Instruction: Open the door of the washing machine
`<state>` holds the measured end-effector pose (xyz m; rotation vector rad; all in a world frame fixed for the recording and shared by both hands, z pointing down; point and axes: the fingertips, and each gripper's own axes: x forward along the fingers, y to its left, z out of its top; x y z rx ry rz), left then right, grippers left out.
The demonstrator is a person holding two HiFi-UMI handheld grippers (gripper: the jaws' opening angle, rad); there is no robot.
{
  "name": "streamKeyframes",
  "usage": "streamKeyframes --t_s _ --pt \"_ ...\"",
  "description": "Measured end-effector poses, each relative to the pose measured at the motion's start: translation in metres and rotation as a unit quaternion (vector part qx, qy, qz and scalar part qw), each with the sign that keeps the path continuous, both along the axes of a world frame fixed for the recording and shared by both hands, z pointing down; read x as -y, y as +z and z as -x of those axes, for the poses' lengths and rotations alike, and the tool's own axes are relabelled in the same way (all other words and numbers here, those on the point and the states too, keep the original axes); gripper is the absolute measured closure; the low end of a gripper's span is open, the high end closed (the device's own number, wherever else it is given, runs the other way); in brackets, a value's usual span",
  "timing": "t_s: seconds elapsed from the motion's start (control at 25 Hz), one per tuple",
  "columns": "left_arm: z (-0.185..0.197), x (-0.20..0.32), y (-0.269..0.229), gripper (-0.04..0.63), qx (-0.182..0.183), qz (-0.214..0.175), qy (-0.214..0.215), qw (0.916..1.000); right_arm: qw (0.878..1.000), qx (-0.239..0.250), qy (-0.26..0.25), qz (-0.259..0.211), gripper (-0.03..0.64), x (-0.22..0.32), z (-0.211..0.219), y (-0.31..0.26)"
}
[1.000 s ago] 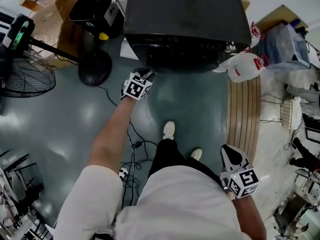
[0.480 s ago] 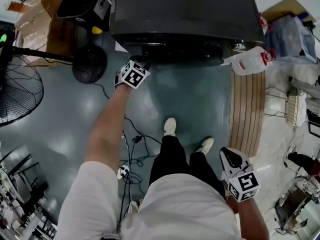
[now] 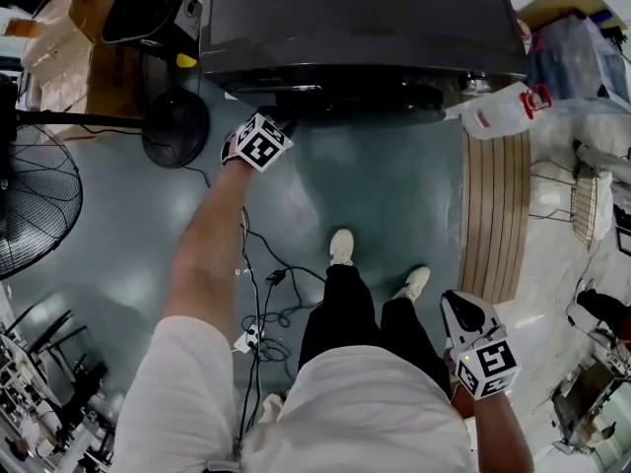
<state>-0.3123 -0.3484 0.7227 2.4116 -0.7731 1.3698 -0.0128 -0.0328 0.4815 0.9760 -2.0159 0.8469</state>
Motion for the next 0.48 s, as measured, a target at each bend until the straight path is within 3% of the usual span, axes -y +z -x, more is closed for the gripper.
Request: streamKeyframes --t_s 0.28,0.48 --pt "-0.0027 0.0017 0.0048 0.484 -0.006 0.030 0.014 0.9994 1.000 0.003 0.005 0.009 0.591 -0.0045 0.0024 0.0082" --pt "-0.0022 0.0011 0.0069 0.485 -0.013 0.033 0.002 0.9994 1.000 0.006 0.004 0.008 0.592 -0.0055 0.0049 0.0112"
